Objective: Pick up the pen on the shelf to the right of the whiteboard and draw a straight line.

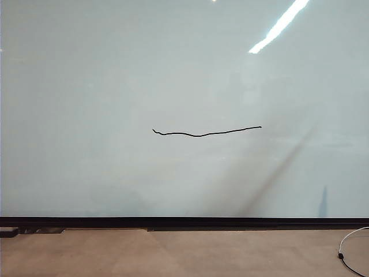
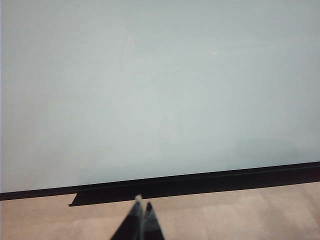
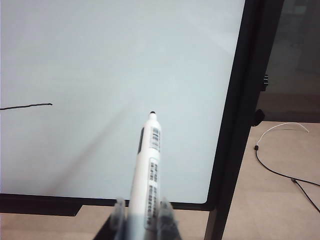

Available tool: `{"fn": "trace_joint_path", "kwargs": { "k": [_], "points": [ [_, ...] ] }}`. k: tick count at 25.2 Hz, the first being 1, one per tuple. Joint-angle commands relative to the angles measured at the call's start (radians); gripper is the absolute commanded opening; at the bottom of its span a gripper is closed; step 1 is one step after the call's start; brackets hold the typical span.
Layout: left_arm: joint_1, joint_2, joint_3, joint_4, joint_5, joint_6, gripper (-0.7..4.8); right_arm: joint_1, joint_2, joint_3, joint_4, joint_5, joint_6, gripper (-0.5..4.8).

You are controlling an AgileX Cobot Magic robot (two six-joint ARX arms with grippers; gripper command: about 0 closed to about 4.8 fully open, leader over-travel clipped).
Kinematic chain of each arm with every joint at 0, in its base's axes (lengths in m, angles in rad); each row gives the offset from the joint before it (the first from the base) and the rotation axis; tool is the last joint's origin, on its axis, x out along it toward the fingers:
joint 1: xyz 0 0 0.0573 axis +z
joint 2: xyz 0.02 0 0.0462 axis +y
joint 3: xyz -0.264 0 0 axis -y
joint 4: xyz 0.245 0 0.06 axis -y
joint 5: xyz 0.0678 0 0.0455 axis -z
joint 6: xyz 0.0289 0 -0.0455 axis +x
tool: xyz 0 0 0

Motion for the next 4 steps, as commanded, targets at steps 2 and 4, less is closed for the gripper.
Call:
{"fn": "trace_joint_path", "kwargs": {
  "k": [2,4],
  "points": [
    [0.000,0.000,0.003,0.005,0.000,0.001,-0.05,0.000,0.001,-0.007,0.009,0.002,0.002,-0.08],
    [0.000,0.000,0.003,0.005,0.000,0.001,-0.05,0.000,0.001,-0.007,0.009,0.002,0.002,-0.08]
  ]
}}
